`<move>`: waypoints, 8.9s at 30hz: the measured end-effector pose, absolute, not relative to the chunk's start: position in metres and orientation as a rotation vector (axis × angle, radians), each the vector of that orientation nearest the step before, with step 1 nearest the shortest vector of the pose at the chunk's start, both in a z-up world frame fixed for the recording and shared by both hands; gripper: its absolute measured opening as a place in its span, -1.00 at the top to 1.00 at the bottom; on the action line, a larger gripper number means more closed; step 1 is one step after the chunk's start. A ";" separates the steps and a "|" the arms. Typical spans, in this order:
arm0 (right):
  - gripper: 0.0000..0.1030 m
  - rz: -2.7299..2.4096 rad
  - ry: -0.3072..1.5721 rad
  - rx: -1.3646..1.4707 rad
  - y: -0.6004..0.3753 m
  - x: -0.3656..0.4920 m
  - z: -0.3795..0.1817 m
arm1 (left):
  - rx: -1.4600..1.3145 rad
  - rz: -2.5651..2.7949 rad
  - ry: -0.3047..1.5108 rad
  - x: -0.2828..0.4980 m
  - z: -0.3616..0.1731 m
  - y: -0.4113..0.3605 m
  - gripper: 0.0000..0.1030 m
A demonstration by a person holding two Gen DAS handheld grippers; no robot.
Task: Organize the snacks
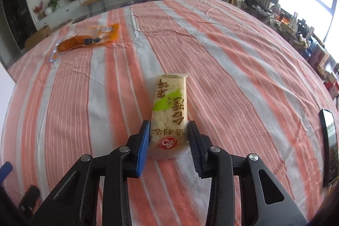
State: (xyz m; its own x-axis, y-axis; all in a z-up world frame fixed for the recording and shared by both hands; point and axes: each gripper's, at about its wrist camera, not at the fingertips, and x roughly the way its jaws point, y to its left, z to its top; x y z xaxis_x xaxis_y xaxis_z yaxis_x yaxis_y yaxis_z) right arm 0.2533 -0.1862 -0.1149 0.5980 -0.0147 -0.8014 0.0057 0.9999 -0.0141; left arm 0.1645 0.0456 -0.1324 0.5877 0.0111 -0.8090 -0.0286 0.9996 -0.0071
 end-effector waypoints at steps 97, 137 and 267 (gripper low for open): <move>-0.63 -0.010 0.913 -0.002 -0.214 0.242 -0.119 | 0.006 -0.154 1.107 0.286 -0.098 0.026 0.05; -0.64 -0.010 0.914 0.001 -0.214 0.242 -0.118 | 0.051 -0.112 0.960 0.215 -0.133 0.009 -1.00; -0.45 0.748 0.827 -0.290 0.129 0.025 0.045 | -0.206 0.554 0.713 -0.095 0.050 0.284 -1.00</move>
State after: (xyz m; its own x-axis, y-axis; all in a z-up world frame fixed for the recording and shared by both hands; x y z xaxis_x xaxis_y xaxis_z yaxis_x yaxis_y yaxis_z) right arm 0.0253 0.1294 0.0453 0.4440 0.4860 -0.7528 -0.7003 0.7123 0.0467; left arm -0.0948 0.2842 0.0505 0.6205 0.4103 -0.6683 -0.5467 0.8373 0.0065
